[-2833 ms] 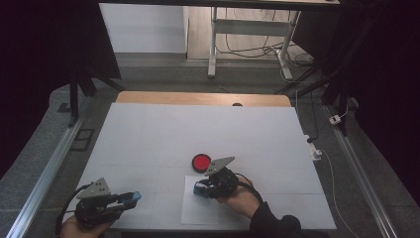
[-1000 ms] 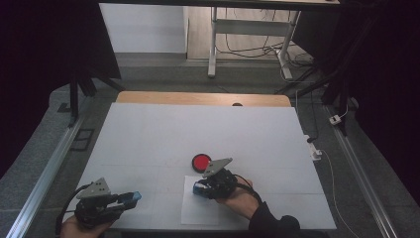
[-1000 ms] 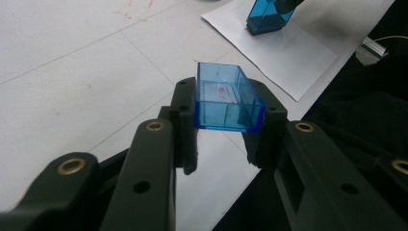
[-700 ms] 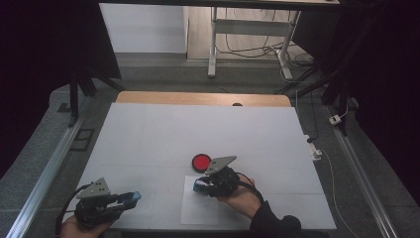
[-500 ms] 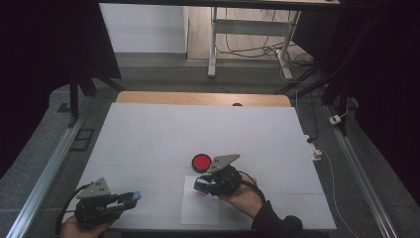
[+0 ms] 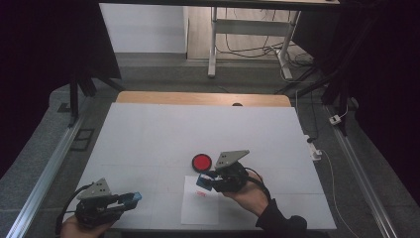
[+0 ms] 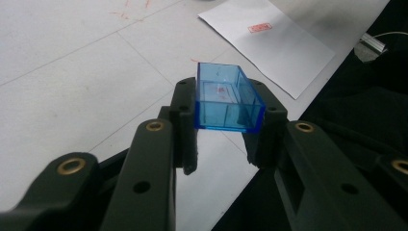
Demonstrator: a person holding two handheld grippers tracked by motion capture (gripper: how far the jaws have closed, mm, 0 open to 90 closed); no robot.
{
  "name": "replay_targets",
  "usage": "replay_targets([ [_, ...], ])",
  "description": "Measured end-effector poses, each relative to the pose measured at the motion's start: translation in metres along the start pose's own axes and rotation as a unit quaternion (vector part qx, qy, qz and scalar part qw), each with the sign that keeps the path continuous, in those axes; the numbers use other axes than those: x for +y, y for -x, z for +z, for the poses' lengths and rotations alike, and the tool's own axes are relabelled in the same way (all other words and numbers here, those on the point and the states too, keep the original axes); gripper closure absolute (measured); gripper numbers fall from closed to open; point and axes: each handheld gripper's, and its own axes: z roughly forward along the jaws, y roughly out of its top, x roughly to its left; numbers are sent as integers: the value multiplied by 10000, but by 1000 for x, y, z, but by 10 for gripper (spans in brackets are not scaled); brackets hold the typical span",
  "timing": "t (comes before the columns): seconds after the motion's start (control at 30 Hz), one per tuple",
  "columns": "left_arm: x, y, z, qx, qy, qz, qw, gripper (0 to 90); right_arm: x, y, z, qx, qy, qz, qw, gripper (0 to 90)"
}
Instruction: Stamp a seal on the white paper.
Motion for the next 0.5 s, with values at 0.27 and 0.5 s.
replay_targets([
  [0.27, 0, -1, 0, -40, 5, -5, 10000, 685, 6, -3, -10, 38, 189, -63, 9998, 701],
  [0.5, 0, -1, 0, -46, 9, -14, 10000, 685, 12, -6, -18, 65, 316, -67, 9995, 702],
])
